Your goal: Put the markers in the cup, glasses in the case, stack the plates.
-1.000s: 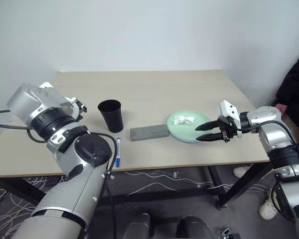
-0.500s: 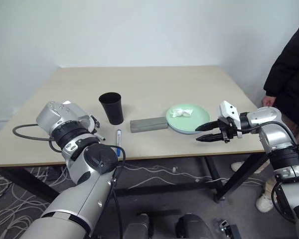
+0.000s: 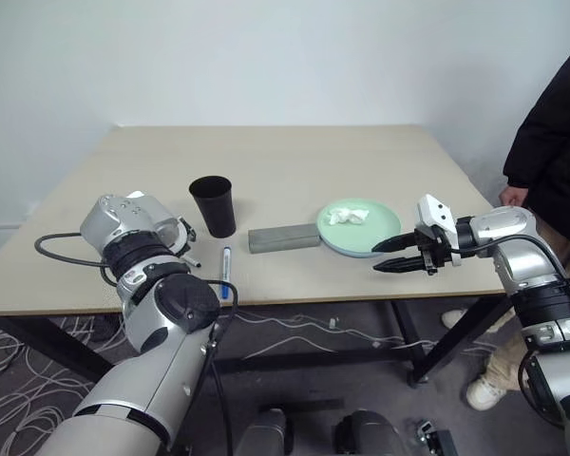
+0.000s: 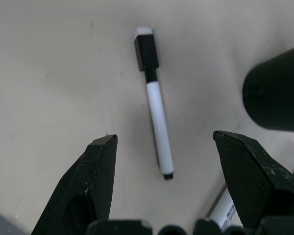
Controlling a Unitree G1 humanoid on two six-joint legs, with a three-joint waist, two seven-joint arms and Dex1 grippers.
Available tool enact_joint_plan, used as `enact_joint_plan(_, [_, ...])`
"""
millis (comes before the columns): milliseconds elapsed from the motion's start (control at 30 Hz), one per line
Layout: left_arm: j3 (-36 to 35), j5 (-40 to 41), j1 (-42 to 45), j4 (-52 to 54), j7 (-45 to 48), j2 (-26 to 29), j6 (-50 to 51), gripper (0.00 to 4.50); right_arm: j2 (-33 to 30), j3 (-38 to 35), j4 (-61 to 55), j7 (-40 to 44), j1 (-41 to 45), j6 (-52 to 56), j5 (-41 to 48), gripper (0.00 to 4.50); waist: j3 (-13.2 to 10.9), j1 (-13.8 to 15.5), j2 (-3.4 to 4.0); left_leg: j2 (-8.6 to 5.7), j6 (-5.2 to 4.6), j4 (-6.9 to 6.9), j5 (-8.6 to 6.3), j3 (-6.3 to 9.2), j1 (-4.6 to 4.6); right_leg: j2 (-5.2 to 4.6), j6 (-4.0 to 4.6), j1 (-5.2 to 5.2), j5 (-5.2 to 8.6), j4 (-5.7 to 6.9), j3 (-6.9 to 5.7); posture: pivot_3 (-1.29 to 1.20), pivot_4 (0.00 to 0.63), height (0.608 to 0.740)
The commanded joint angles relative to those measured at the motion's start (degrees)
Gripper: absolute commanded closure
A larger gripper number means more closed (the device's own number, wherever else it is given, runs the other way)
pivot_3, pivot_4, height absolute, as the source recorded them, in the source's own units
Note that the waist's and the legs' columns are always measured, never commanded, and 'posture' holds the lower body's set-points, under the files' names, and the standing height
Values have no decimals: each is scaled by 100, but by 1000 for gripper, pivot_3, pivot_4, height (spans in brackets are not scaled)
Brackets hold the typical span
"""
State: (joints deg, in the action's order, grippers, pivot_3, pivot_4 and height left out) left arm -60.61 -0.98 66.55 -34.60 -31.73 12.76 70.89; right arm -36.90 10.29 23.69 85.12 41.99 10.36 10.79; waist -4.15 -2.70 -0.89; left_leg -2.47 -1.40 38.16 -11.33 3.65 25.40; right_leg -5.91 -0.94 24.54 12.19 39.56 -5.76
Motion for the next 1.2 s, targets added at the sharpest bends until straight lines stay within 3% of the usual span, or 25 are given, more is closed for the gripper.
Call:
enact_joint_plan(33, [282,253,181,-317,-131,178,-340,1202,-49,-151,-207,-27,58,6,124,2577,0,2,0,0,-4,0,3,3,0,4,0,1,0,-4,1,0,0,695])
enact_joint_plan(400, [704,726,198,-1997,-437,669,-1520,1202,-54,-149,-301,-60,7,76,144,2577,0,19,0,-65,-76,0,61,22,5,0,-5,-1,0,-69,35,0,0,695])
enact_joint_plan(500, [866,863,204,-2485,-511,794,-1887,1771,-56,-146,-324,-73,-1,97,148,2577,2,29,1,-83,-88,-1,60,28,6,-5,-8,0,2,-75,42,0,0,695])
enact_joint_plan(767, [1303,1190,200,-3374,-602,976,-2615,4473,-44,-142,-400,-107,-35,150,159,2577,4,133,5,-83,-90,-12,59,34,3,-7,-23,0,-10,-74,37,0,0,695])
enact_joint_plan(1033, [1701,1465,395,-3597,-347,1202,-3055,4473,-96,-171,-513,-126,-110,210,188,2577,10,159,15,-84,-91,-12,59,32,1,-13,-36,-1,-23,-73,31,0,0,695])
enact_joint_plan(1200, [1849,1605,775,-3485,14,1491,-3935,4473,-108,-177,-548,-130,-129,241,192,2577,7,157,10,-82,-90,-12,59,37,7,-12,-34,7,-26,-73,26,0,0,695])
